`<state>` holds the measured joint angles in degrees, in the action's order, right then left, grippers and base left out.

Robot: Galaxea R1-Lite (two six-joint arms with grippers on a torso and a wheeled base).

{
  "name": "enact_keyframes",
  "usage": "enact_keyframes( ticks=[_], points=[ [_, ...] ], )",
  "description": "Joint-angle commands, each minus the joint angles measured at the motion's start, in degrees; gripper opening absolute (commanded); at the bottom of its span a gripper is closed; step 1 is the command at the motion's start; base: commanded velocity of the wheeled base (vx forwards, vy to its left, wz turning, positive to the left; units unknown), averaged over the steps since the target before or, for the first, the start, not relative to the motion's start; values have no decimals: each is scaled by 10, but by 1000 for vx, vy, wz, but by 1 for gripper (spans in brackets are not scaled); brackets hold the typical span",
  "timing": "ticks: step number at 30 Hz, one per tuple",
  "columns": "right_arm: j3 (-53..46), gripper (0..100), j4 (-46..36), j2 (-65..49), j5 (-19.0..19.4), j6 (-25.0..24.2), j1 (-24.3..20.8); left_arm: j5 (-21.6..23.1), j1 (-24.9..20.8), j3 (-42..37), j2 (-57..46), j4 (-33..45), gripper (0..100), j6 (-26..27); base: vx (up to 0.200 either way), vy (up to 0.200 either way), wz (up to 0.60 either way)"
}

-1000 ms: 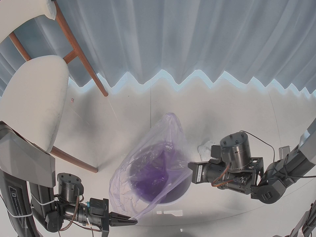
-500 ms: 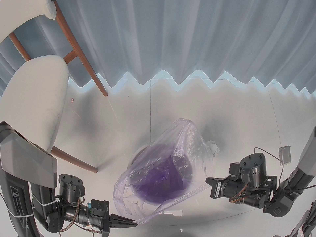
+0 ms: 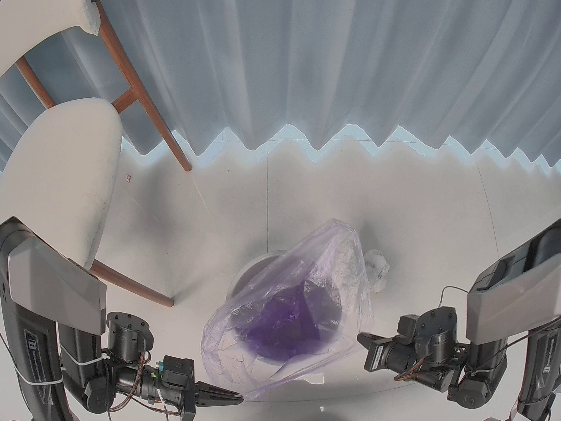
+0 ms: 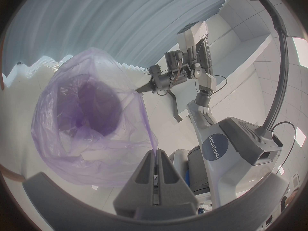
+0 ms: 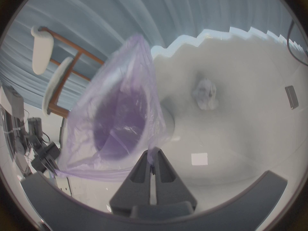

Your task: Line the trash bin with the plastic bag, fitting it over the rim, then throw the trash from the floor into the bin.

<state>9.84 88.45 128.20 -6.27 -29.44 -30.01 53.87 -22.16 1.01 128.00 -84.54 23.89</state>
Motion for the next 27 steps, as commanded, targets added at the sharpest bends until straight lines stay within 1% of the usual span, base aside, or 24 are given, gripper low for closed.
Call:
enact_keyframes(
  ticks=[1,12,17,27],
  points=[
    [-14,0,15,88,1,-1,-2,-3,5,-10,27,-1,0,0,0,0,0],
    [-5,0,15,73,5,-4,-2,-3,6,-10,34,-5,0,-1,0,0,0],
    [11,0,15,64,5,-3,-2,-3,11,-10,35,-7,0,7,0,0,0],
    [34,0,15,50,5,-4,-26,-3,19,-10,31,-5,0,0,0,0,0]
  ],
)
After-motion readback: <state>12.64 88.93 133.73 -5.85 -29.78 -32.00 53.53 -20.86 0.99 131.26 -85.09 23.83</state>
